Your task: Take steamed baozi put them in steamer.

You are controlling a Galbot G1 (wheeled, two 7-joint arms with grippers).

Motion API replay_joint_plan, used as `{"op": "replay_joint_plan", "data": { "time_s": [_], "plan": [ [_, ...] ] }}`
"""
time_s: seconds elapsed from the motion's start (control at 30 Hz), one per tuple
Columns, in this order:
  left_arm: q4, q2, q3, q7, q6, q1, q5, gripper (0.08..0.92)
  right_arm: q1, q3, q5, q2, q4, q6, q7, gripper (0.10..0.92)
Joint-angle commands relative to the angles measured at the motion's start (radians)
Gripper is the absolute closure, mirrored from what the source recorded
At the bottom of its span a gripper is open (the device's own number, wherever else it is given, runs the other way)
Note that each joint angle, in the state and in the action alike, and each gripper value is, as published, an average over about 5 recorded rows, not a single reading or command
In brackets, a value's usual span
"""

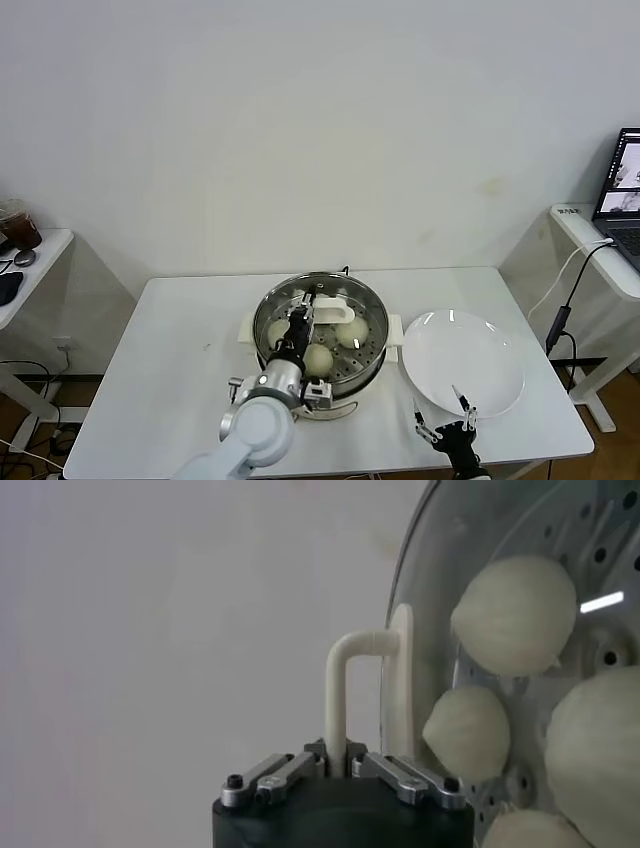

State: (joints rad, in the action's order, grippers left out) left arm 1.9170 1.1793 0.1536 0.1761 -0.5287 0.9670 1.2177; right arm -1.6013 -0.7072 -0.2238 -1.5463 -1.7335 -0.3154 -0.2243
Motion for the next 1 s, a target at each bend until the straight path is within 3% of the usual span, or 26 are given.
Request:
{"op": "replay_joint_plan", "data": {
  "time_s": [0.03,0.2,0.33,0.63,0.83,1.0],
  "plan": [
    [0.071,-0.002,-0.026,-0.128,0.051,0.092,-0.153,0.718,0.001,0.004,-0.003,0.001,0.002,0.001,-0.001,0.203],
    [0.151,-0.008,-0.06,-0.212,0.119,0.196,-0.318,0.579,-0.001,0.007,-0.004,0.005,-0.001,0.0,-0.002,0.203],
    [0.216,0.009,-0.136,-0.298,0.259,0.305,-0.565,0.458,-0.007,0.009,-0.001,0.014,-0.004,-0.001,-0.003,0.203],
    [0.386,0.084,-0.413,-0.375,0.552,0.719,-1.039,0.213,-0.031,0.021,0.05,0.05,-0.032,-0.001,-0.006,0.203],
    [0.44,0.124,-0.601,-0.394,0.693,1.006,-1.217,0.178,-0.094,0.025,0.157,0.13,-0.109,0.034,-0.019,0.203],
    [0.368,0.165,-0.678,-0.442,0.8,1.091,-1.278,0.177,-0.18,0.05,0.265,0.224,-0.18,0.069,-0.015,0.203]
  ]
}}
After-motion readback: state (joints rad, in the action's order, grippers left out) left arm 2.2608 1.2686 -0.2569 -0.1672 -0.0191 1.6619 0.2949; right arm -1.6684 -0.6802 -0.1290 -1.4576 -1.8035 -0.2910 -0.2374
